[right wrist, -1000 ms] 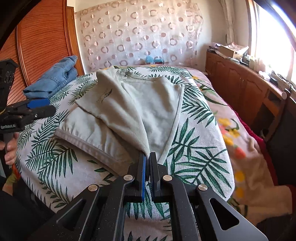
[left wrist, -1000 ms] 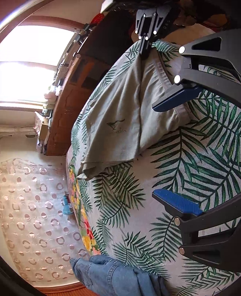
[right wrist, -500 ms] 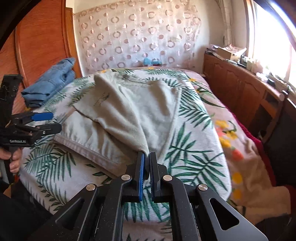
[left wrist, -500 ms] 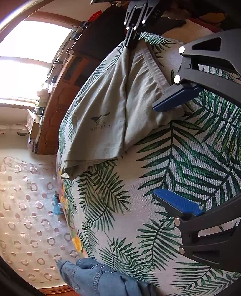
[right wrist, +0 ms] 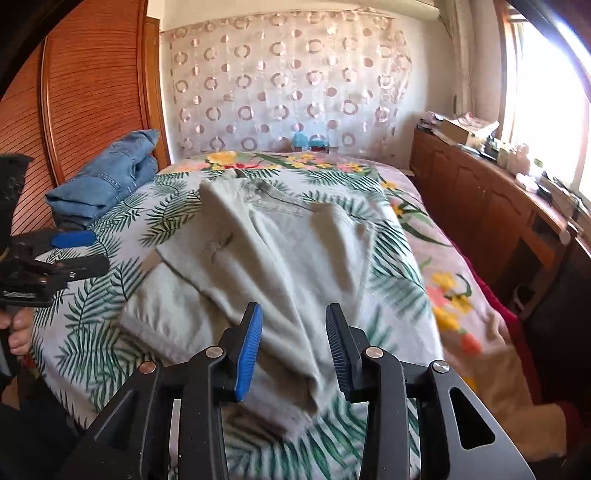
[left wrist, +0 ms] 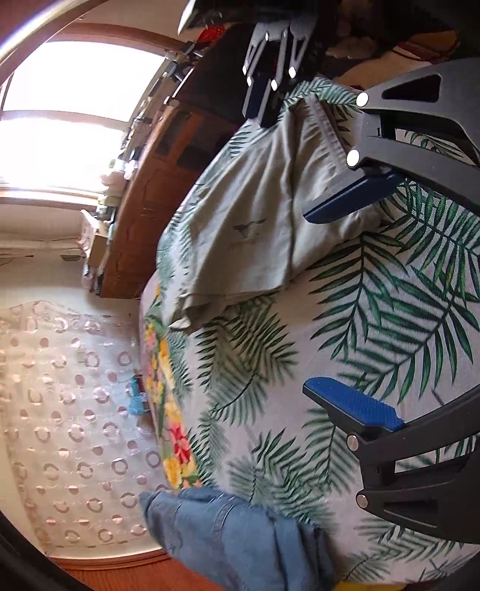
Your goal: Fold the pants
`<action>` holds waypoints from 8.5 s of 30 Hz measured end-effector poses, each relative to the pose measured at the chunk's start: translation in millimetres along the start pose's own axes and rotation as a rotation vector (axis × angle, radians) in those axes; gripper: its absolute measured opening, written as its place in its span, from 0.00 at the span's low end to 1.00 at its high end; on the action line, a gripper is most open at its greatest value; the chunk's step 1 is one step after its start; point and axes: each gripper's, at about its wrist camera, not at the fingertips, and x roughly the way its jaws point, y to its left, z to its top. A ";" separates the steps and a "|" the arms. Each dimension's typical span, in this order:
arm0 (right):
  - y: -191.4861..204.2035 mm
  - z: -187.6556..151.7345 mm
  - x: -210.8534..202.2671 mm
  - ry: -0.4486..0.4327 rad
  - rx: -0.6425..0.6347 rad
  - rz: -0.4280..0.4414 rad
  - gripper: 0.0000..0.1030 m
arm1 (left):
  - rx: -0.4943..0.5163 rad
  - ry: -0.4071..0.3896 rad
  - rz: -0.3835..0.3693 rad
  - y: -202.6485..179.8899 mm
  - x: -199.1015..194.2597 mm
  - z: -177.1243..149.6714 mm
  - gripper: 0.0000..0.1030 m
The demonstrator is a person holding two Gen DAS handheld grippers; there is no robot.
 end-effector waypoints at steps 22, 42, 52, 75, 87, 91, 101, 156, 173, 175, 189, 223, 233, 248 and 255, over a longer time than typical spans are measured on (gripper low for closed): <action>42.8 42.2 82.6 0.123 -0.157 0.219 0.42 | -0.044 -0.092 0.060 34.8 -37.3 3.8 0.83; 76.9 65.4 131.1 0.184 -0.267 0.196 0.10 | -0.061 -0.073 0.057 40.8 -31.1 -7.1 0.83; 68.8 70.5 118.5 0.132 -0.252 0.206 0.04 | -0.054 -0.056 0.048 35.3 -24.6 -8.4 0.83; 0.2 107.1 88.2 0.038 -0.245 -0.028 0.03 | -0.032 -0.032 0.030 23.8 -12.8 -7.3 0.83; -14.7 120.4 110.7 0.043 -0.282 -0.147 0.03 | -0.016 -0.006 0.016 7.8 8.6 -11.1 0.83; -28.2 119.0 132.6 0.078 -0.254 -0.181 0.03 | 0.000 0.003 0.014 2.0 15.9 -9.8 0.83; -48.1 109.2 167.7 0.145 -0.153 -0.201 0.04 | 0.023 0.024 0.004 -9.2 24.8 -11.5 0.83; -28.8 -24.8 16.7 0.105 0.065 -0.003 0.46 | 0.064 0.162 -0.170 -51.8 44.0 -35.4 0.34; -28.7 -23.3 23.9 0.143 0.090 0.009 0.46 | 0.070 0.159 -0.188 -51.5 38.6 -30.1 0.14; -29.0 -23.5 24.4 0.141 0.098 0.010 0.46 | 0.070 0.164 -0.184 -51.7 40.9 -30.9 0.14; -13.0 -25.1 23.0 0.120 0.027 0.047 0.09 | 0.063 0.153 -0.199 -52.3 42.4 -32.7 0.11; 7.2 8.4 -95.5 -0.212 -0.065 0.126 0.08 | 0.106 -0.206 -0.152 -48.2 -119.5 32.2 0.09; 21.9 35.1 -98.8 -0.302 -0.127 0.157 0.08 | 0.087 -0.307 -0.105 -28.0 -149.4 56.2 0.09; 18.0 91.3 -12.9 -0.296 -0.194 0.173 0.08 | 0.049 -0.288 -0.005 32.0 -86.6 98.8 0.09; 17.2 160.1 50.2 -0.293 -0.200 0.160 0.08 | 0.045 -0.301 0.074 57.6 -53.7 146.0 0.09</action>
